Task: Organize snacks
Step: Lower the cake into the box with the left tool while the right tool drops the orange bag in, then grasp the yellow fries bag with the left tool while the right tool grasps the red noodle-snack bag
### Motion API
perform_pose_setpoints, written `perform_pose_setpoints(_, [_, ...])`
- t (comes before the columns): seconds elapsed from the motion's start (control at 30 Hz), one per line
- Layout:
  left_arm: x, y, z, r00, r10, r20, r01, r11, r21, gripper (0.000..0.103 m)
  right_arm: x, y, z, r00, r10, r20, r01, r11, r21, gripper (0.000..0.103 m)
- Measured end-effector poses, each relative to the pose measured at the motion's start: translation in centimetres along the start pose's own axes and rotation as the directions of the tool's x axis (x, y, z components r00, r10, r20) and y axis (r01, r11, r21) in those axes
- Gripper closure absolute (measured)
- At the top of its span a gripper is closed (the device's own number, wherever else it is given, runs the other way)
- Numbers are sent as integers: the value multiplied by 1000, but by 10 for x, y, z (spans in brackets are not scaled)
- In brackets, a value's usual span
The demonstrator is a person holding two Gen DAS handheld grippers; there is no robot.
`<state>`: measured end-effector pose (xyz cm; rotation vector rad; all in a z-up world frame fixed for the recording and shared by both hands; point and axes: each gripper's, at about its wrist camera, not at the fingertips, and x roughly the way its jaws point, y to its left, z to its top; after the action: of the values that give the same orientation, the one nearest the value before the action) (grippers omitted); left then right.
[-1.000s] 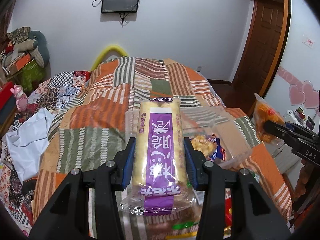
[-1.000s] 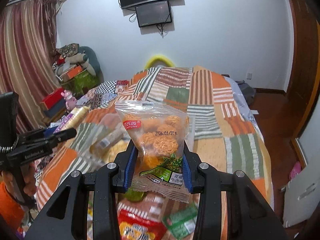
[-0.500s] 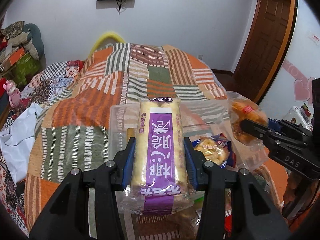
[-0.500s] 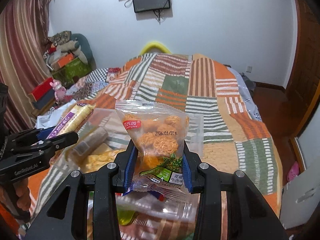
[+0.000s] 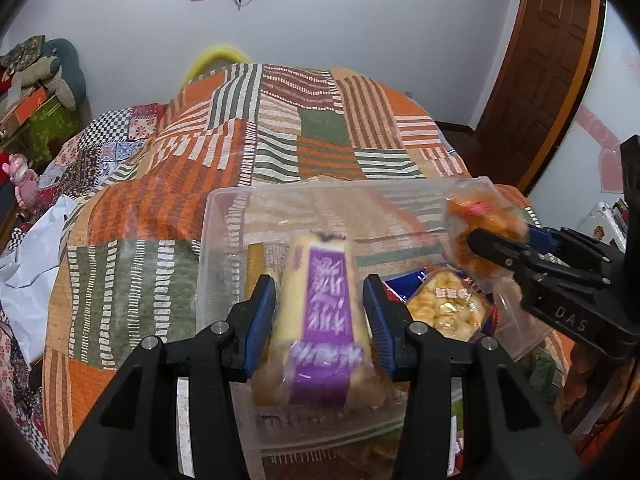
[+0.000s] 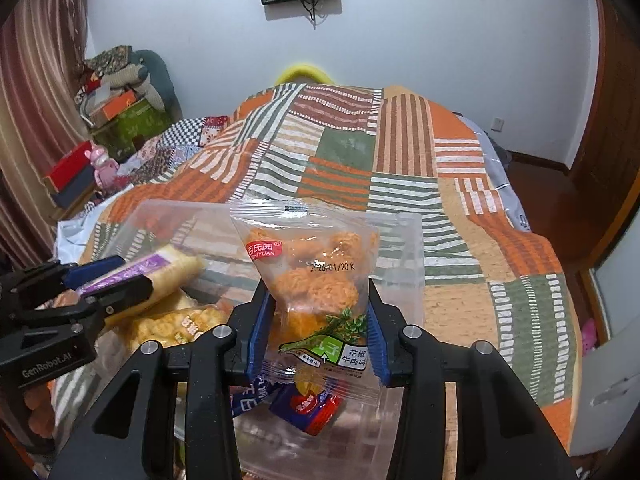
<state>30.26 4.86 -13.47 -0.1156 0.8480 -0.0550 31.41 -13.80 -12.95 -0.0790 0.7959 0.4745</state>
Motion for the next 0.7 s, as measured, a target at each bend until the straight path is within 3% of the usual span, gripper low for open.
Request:
perform_pose_setpoints(0.1, [-8, 0, 0, 1000, -3, 3, 3, 1000, 0, 57, -6, -2, 2, 1000, 9, 2, -9, 1000, 13, 44])
perform_pose_setpoints(0.27, [-29, -2, -4, 1000, 14, 27, -15, 1000, 19, 49, -30, -2, 4, 999, 45, 22, -46, 998, 33, 30])
perform_pose_setpoints(0.4, [-52, -7, -11, 997, 38, 62, -41, 998, 49, 34, -53, 1, 0, 998, 42, 49, -43, 999, 18, 27])
perform_pose_setpoints(0.7, [-102, -16, -43, 996, 32, 81, -40, 994, 102, 22, -99, 13, -33, 997, 45, 64, -44, 999, -15, 23])
